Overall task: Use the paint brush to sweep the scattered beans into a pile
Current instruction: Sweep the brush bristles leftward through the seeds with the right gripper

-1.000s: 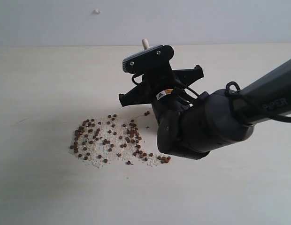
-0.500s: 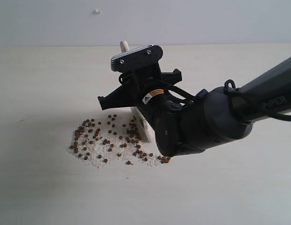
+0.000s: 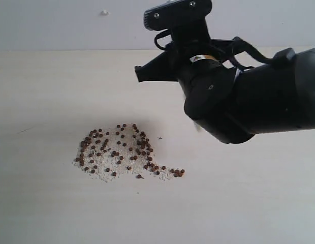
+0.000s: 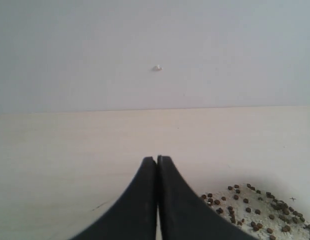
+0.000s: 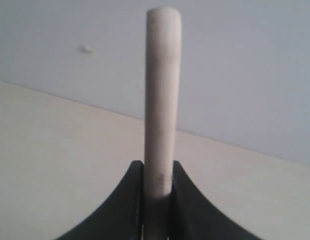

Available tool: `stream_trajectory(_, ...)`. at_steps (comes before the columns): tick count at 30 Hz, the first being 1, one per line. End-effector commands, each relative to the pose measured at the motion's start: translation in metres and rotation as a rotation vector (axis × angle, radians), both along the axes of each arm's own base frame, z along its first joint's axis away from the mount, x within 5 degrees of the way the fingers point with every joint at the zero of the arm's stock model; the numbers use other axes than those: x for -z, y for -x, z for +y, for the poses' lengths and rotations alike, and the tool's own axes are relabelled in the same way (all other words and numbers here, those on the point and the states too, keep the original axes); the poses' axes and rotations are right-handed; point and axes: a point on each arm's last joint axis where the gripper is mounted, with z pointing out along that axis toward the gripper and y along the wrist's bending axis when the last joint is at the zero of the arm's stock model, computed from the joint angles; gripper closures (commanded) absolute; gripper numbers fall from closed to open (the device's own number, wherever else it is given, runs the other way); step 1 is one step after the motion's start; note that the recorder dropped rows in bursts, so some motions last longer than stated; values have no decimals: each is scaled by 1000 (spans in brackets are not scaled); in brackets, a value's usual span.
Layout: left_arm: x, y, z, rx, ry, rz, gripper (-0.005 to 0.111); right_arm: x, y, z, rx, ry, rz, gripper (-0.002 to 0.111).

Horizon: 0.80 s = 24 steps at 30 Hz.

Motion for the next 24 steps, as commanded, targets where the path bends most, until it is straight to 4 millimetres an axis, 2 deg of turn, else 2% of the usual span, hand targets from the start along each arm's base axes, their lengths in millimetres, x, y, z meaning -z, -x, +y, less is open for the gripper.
stream_trajectory(1, -1, 1, 0, 6, 10, -7, 107, 7, 10, -23, 180, 127, 87, 108)
stream_trajectory(7, -1, 1, 0, 6, 10, -7, 107, 48, 62, -25, 223, 45, 113, 108)
stream_trajectory(11, -1, 1, 0, 6, 10, -7, 107, 65, 77, -7, 183, -7, 131, 108)
stream_trajectory(19, -1, 1, 0, 6, 10, -7, 107, 80, 73, 18, 162, -93, 131, 108)
stream_trajectory(24, -1, 1, 0, 6, 10, -7, 107, 78, 64, 43, 140, -187, 142, 108)
